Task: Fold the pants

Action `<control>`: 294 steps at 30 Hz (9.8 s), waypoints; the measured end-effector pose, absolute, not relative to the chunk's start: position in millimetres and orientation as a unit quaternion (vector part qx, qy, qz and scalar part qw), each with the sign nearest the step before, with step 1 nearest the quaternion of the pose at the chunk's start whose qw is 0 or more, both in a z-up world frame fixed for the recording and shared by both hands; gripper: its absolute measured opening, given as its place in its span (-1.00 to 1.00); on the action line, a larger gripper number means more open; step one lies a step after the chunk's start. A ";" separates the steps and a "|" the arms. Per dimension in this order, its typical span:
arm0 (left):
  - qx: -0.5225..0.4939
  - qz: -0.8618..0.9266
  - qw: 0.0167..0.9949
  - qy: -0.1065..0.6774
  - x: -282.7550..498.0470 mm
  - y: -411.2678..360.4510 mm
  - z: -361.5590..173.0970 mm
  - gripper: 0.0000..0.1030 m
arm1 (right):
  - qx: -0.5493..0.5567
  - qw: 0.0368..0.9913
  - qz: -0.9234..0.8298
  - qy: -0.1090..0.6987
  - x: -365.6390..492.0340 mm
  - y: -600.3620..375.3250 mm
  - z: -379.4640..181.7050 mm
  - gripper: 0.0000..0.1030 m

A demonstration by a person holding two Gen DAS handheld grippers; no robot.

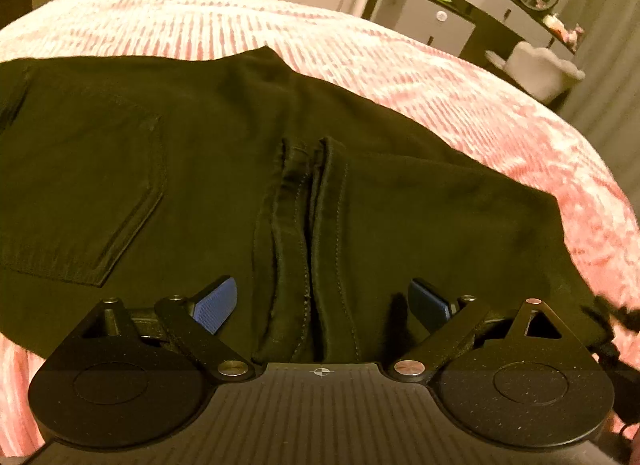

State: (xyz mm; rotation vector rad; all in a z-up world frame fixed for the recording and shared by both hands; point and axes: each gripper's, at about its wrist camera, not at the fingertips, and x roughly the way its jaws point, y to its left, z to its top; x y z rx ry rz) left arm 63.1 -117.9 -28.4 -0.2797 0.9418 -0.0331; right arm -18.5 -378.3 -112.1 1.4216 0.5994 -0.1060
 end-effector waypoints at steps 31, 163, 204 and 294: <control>-0.150 -0.009 0.898 0.412 80.5 -112.0 -33.5 0.37 | 0.563 0.761 -0.040 0.320 -8.3 -354.6 -99.1 -0.60; -0.362 0.113 0.835 0.398 2.6 -28.5 -21.5 0.93 | 0.482 0.782 0.066 0.391 95.0 -316.7 -77.8 0.18; -0.136 -0.025 0.871 0.472 11.1 -103.6 -14.8 0.36 | 0.452 0.850 0.116 0.244 38.1 -287.5 44.1 -0.47; -0.179 0.033 0.875 0.448 20.6 -83.2 -22.8 0.87 | 0.260 0.906 -0.015 0.333 47.4 -342.7 12.8 0.08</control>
